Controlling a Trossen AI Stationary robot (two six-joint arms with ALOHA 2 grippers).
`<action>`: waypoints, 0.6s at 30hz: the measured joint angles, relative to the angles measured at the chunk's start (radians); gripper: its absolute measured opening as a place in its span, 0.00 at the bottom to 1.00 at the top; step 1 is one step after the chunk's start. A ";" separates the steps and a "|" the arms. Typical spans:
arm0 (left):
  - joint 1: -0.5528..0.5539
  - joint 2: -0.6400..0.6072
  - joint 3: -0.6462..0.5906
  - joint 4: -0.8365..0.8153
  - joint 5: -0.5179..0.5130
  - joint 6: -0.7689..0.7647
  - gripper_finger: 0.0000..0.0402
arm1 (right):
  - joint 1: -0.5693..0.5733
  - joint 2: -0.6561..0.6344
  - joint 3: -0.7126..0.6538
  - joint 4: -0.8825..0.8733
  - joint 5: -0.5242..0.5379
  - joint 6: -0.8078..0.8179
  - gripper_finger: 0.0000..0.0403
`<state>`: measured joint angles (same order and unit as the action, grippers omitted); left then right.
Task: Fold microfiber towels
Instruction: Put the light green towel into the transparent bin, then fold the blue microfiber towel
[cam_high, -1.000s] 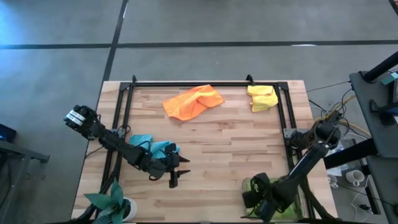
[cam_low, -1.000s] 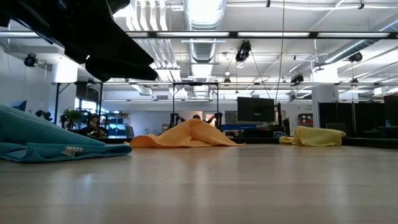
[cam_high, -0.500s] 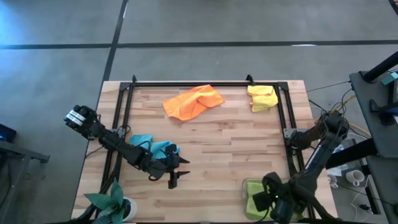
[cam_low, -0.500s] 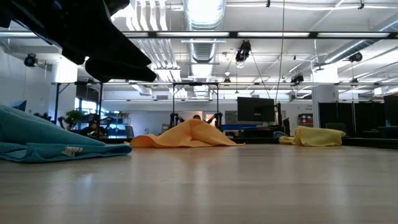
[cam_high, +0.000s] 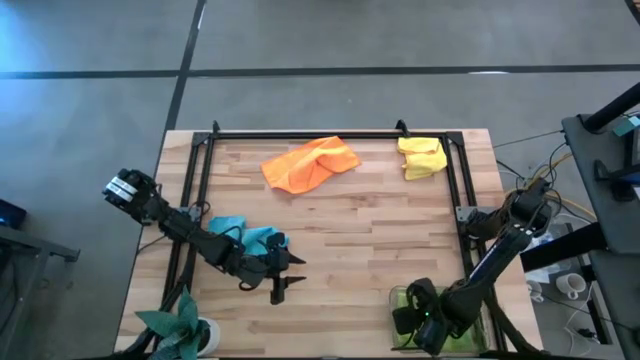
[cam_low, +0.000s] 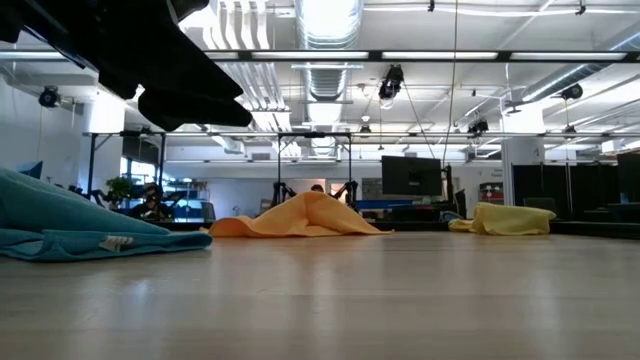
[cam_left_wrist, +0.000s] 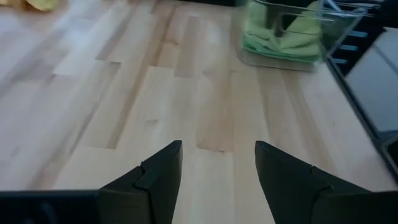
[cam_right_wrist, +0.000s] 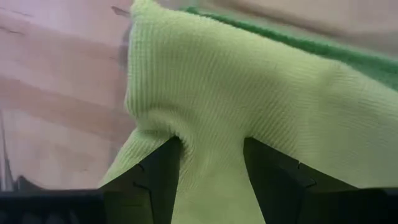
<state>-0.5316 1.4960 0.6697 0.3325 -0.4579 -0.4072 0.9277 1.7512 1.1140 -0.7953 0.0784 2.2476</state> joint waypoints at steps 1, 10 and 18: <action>0.000 0.000 0.000 0.000 0.012 -0.001 0.47 | -0.006 0.000 -0.014 0.039 0.000 -0.004 0.44; -0.001 -0.012 0.000 0.000 0.039 -0.001 0.47 | -0.021 -0.035 0.024 -0.018 -0.034 -0.091 0.44; 0.007 -0.005 0.006 0.025 -0.124 0.022 0.47 | 0.014 -0.034 0.141 -0.182 -0.022 -0.112 0.44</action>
<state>-0.5247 1.4914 0.6758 0.3570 -0.5820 -0.3850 0.9412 1.7167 1.2551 -0.9771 0.0562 2.1356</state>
